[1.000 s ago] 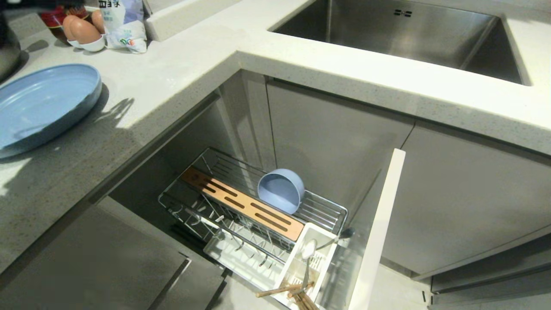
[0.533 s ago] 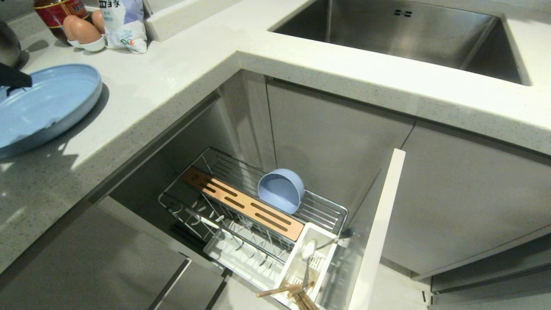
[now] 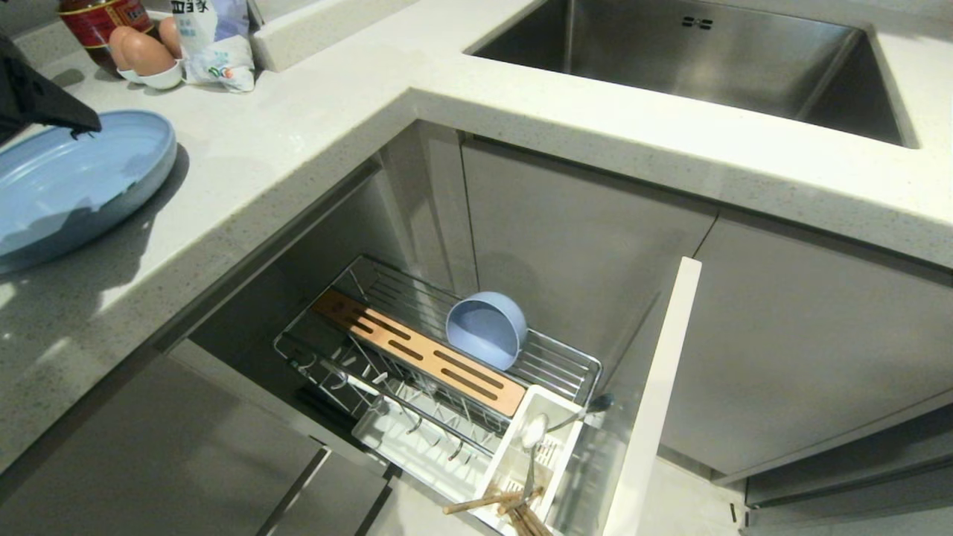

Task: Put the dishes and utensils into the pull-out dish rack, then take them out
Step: Pick up the plate and place it in the cupboard

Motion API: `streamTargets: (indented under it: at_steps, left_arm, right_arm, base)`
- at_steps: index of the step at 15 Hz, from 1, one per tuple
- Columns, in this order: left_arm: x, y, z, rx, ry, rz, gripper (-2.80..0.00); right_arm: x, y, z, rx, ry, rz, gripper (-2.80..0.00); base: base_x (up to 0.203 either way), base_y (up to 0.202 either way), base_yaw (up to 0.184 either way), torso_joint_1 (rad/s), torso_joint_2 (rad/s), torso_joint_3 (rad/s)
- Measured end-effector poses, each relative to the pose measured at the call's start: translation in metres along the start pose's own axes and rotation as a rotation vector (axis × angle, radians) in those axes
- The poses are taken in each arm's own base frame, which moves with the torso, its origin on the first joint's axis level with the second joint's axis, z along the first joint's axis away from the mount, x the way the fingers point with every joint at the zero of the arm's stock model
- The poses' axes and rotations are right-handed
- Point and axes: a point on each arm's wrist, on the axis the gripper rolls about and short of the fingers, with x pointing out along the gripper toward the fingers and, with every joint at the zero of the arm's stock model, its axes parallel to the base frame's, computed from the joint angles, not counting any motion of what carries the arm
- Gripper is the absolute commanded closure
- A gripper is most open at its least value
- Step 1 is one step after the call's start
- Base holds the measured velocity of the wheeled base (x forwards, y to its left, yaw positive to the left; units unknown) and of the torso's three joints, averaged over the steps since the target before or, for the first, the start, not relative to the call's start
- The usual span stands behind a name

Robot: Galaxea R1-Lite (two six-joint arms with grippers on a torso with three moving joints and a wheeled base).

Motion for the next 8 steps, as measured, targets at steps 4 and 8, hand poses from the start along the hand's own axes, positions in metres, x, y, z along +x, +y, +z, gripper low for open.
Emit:
streamTargets:
  at_steps: [4, 8]
  left_arm:
    - [0.011, -0.004, -0.001, -0.066, 0.02, 0.026, -2.8]
    - [0.028, -0.014, 0.0, -0.095, 0.038, 0.027, -2.8]
  right_arm:
    - [0.0, 0.0, 0.0, 0.0, 0.0, 0.0, 0.0]
    - [0.0, 0.0, 0.0, 0.0, 0.0, 0.0, 0.0]
  base:
    - [0.0, 0.0, 0.0, 0.0, 0.0, 0.0]
    - [0.0, 0.0, 0.0, 0.0, 0.0, 0.0]
